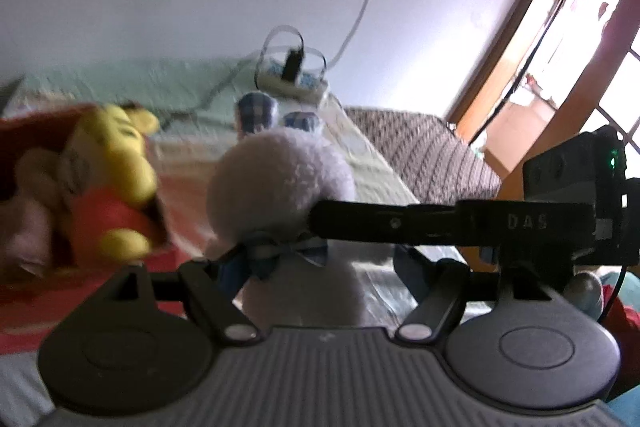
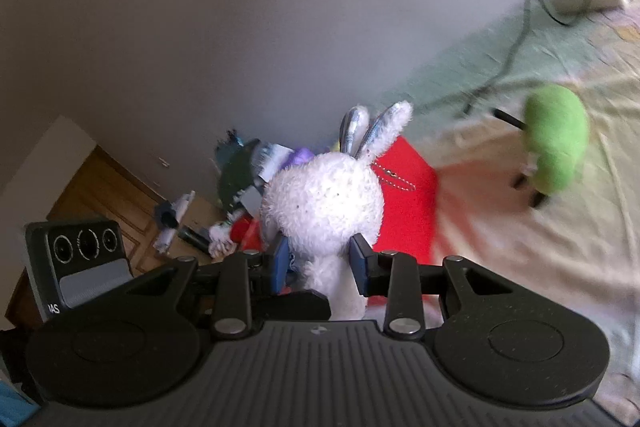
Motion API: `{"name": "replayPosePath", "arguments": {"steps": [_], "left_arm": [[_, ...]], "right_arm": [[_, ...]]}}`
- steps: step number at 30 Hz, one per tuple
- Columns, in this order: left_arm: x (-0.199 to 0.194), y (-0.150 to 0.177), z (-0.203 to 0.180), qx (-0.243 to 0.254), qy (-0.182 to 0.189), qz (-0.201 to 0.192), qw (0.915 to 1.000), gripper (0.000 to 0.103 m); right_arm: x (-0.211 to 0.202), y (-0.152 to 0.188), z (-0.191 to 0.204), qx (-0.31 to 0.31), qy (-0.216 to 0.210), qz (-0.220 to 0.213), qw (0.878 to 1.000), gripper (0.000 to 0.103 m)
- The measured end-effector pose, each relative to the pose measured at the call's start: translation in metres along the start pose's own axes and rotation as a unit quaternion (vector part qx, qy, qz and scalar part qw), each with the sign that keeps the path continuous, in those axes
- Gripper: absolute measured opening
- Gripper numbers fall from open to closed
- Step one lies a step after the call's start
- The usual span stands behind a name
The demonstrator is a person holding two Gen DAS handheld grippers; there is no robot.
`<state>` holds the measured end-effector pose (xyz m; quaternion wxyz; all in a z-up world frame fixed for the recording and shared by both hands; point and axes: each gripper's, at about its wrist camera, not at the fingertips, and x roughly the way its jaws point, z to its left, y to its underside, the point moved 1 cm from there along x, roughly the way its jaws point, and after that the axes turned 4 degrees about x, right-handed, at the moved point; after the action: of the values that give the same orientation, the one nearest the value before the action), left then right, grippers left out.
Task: Organize objects
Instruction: 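Lower the white bunny into the red box with the right tool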
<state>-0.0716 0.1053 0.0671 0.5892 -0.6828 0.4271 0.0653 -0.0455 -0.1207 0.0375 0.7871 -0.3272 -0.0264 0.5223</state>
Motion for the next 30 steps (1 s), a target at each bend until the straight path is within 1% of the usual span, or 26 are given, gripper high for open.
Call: {"name": "replayPosePath", "arguments": {"steps": [2,5,7,12,16,21,27,30], "left_arm": [[-0.013,-0.004,0.010,-0.002,-0.003,-0.012,0.9999,0.076],[-0.033,-0.007,0.028,0.003,-0.017,-0.028,0.9995,0.076],[-0.045,-0.007,0.038,0.003,-0.027,-0.034,0.9991,0.076],[-0.066,-0.006,0.079,-0.013,-0.053,-0.042,0.9976,0.076],[-0.076,-0.006,0.114,-0.027,-0.065,-0.036,0.9969,0.076],[-0.078,-0.007,0.152,-0.037,-0.079,-0.029,0.9958,0.076],[-0.069,-0.004,0.189,-0.043,-0.088,-0.005,0.9952,0.076],[-0.062,0.000,0.205,-0.047,-0.088,0.007,0.9949,0.076]], "right_arm": [[0.013,-0.002,0.013,-0.007,-0.007,-0.005,1.000,0.035],[0.035,-0.003,0.026,-0.005,-0.022,-0.010,1.000,0.035],[0.052,-0.003,0.034,-0.004,-0.028,-0.008,1.000,0.035],[0.101,-0.002,0.055,-0.013,-0.032,0.005,0.999,0.035],[0.138,0.000,0.063,-0.016,-0.021,0.017,1.000,0.035],[0.178,0.003,0.069,-0.007,-0.003,0.026,1.000,0.035],[0.211,0.008,0.077,-0.004,0.040,0.028,0.999,0.035],[0.228,0.010,0.079,-0.006,0.071,0.032,0.997,0.035]]}}
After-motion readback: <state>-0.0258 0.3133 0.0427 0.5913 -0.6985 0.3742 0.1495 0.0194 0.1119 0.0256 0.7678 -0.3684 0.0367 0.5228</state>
